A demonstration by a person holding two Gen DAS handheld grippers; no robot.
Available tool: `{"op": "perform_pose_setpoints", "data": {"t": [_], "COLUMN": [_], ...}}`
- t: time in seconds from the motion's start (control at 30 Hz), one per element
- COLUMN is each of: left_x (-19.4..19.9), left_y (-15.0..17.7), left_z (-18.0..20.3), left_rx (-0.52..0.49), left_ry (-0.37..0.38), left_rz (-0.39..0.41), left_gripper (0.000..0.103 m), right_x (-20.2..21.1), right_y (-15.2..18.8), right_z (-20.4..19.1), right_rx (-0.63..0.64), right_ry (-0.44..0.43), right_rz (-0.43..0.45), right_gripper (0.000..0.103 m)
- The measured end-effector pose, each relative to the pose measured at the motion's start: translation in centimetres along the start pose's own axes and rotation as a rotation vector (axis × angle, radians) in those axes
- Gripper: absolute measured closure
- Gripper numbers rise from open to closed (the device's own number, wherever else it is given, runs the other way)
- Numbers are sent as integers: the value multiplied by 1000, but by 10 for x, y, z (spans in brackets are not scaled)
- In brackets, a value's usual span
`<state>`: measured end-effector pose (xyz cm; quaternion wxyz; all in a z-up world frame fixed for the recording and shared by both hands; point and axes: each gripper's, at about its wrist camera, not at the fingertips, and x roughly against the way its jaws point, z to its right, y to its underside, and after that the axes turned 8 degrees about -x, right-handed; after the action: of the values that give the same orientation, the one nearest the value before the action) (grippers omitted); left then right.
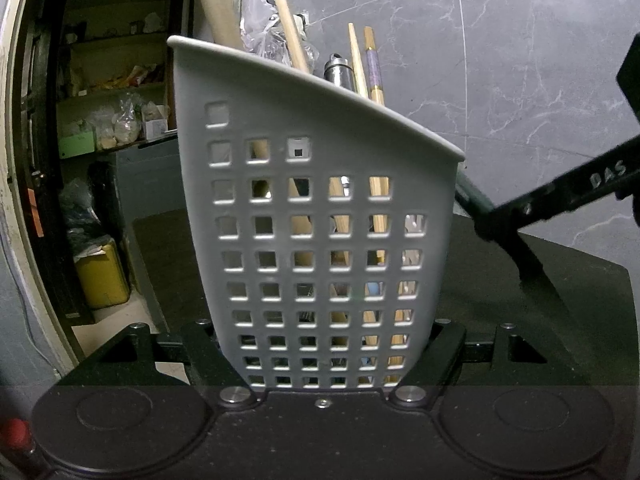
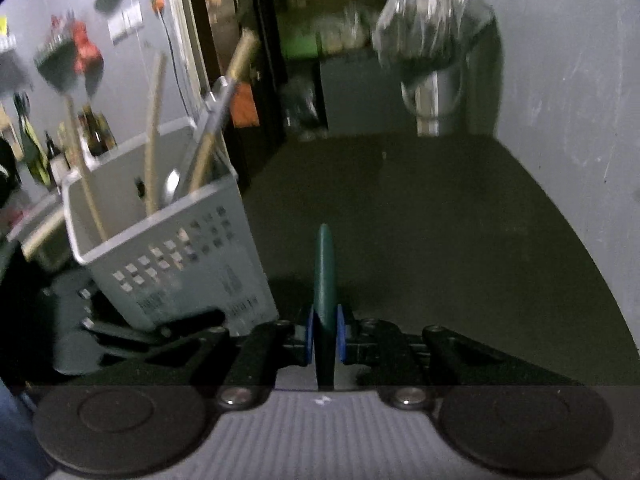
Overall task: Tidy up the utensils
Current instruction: 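Raise the knife with the right tool up above the white basket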
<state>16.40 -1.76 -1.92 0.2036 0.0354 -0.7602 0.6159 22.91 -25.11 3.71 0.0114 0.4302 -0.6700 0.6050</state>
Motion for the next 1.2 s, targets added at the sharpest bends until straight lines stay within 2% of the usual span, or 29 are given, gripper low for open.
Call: {"op": "perform_pose_setpoints", "data": {"t": [0.5,0.9,1.2], "left_x": [2,2,1], "left_y": [-2,-2,-3], "left_z": [3,4,4], "left_rx": [-4,-4,-4], "left_ry": [0,-1,-2], "left_rz": [-3,-4,-5], "left_gripper": [27,27,27], "right_x": [28,39,73], "right_y": [-12,-31,-55], "right_z": [-6,-14,-31], "right_rx": [-5,14,55], "right_ry": [-69,-103,-195], "right_rz": [217,337,536], "right_gripper": [90,90,90]}}
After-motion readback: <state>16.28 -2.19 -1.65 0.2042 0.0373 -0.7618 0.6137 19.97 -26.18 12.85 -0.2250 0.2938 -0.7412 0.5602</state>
